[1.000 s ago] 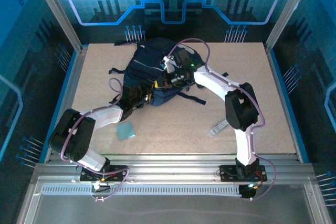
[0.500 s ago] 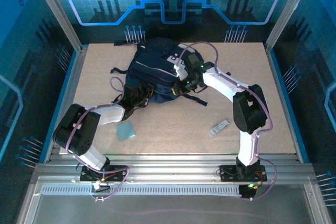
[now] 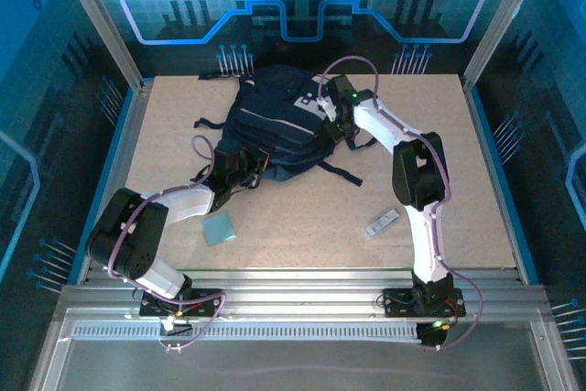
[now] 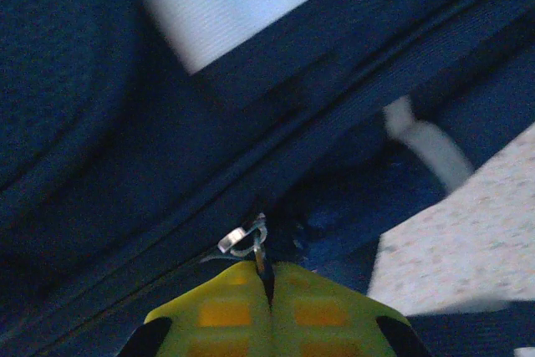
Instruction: Pack the student bag
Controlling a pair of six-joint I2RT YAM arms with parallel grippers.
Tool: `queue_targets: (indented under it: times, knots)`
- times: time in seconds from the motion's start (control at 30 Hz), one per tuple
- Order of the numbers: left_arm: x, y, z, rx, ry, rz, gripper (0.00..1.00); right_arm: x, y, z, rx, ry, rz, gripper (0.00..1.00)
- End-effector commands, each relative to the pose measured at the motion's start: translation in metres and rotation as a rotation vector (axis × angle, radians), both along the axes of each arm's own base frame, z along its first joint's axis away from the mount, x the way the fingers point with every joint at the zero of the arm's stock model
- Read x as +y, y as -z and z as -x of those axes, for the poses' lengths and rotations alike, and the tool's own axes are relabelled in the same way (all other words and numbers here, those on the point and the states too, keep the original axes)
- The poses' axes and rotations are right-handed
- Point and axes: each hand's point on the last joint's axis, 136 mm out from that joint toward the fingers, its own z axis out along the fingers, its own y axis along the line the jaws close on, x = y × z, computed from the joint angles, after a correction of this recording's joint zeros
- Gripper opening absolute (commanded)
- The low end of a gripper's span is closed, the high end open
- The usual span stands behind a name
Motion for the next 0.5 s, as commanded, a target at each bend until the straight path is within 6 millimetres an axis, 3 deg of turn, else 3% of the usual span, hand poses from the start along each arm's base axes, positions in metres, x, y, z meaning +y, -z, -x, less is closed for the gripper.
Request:
queue_targets:
  times: [0.0, 0.17, 0.27, 0.3, 0.33, 0.37, 0.47]
  knots:
    - [0.020, -0.022, -0.007, -0.083, -0.067, -0.033, 0.00, -0.083, -0.006, -0.023, -0.038, 0.201, 0.249, 0.00]
    - [0.012, -0.025, -0.004, -0.085, -0.046, -0.034, 0.00, -0.086, -0.029, -0.031, -0.124, 0.326, 0.236, 0.00]
    - [0.003, -0.029, -0.005, -0.099, -0.019, -0.032, 0.00, -0.064, -0.037, -0.013, -0.110, 0.293, 0.117, 0.00]
    - [-0.001, -0.032, -0.006, -0.106, -0.003, -0.033, 0.00, -0.055, -0.041, -0.004, -0.092, 0.271, 0.072, 0.11]
    - [-0.007, -0.036, -0.008, -0.113, 0.022, -0.033, 0.08, -0.045, -0.045, 0.009, -0.063, 0.253, 0.016, 0.28]
    - [-0.012, -0.038, -0.008, -0.111, 0.049, -0.035, 0.28, -0.036, -0.049, 0.022, -0.037, 0.237, -0.045, 0.44]
    - [-0.023, -0.048, -0.007, -0.121, 0.105, -0.055, 0.66, -0.013, -0.064, 0.057, 0.004, 0.204, -0.219, 0.67]
